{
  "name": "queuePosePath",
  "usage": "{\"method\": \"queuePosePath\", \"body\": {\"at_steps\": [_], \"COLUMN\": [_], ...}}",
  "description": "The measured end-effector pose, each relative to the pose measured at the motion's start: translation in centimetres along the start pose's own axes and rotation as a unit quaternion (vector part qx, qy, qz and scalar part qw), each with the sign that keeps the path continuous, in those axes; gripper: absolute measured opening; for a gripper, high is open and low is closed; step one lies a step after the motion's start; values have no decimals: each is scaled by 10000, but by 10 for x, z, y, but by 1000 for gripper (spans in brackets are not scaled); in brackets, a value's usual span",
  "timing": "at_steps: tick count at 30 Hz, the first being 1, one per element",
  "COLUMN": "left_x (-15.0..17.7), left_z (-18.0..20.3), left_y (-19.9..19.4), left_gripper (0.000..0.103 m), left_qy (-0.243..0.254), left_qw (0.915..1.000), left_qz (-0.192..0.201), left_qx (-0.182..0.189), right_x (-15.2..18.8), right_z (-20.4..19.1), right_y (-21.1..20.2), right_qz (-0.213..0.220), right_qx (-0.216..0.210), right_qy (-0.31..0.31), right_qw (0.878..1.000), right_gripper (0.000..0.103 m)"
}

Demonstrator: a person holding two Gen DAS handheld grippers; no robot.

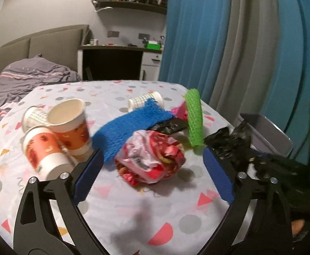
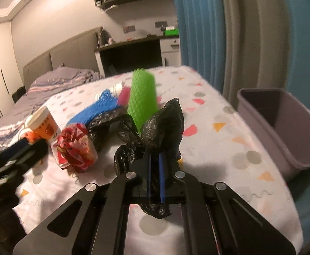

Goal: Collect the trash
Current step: 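Grasp the black plastic bag with the right tool while the left tool grasps the snack wrapper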

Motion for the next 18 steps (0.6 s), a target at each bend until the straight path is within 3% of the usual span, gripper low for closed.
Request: {"method": "queuePosePath", "body": {"at_steps": [1, 2, 9, 13, 18], "left_x": [1, 3, 18, 20, 19], "left_z": [3, 6, 6, 7, 10], "left_y": [5, 12, 39, 41, 34], "left_gripper": [74, 71, 57, 42, 35], "left_qy": [53, 111, -170, -287, -300], "left_qw": [9999, 9996, 9963, 9952, 9958], "left_qz": [-90, -242, -821, -885, -797], "left_qx": [42, 79, 204, 301, 339], "right_x": [-1, -2, -3, -3, 0], "right_z": [2, 4, 19, 24, 27], "right_y": [-6, -11, -35, -40, -46], "right_qz": [69, 121, 313, 354, 386], "right_qx": [21, 35, 43, 30, 17], "right_qy": [-8, -21, -1, 22, 61], "right_qw": [10000, 9999, 9995, 9994, 9992], "right_gripper": [7, 7, 7, 7, 7]}}
Point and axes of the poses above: each gripper's, at about its wrist camera, not at the fingertips, and y roughly the way its jaws point, z to its right, x to its underside, the point moved 8 cm from there along y, roughly the way its jaws point, and after that the axes turned 2 degrees about -x, right-handed, at the moved point
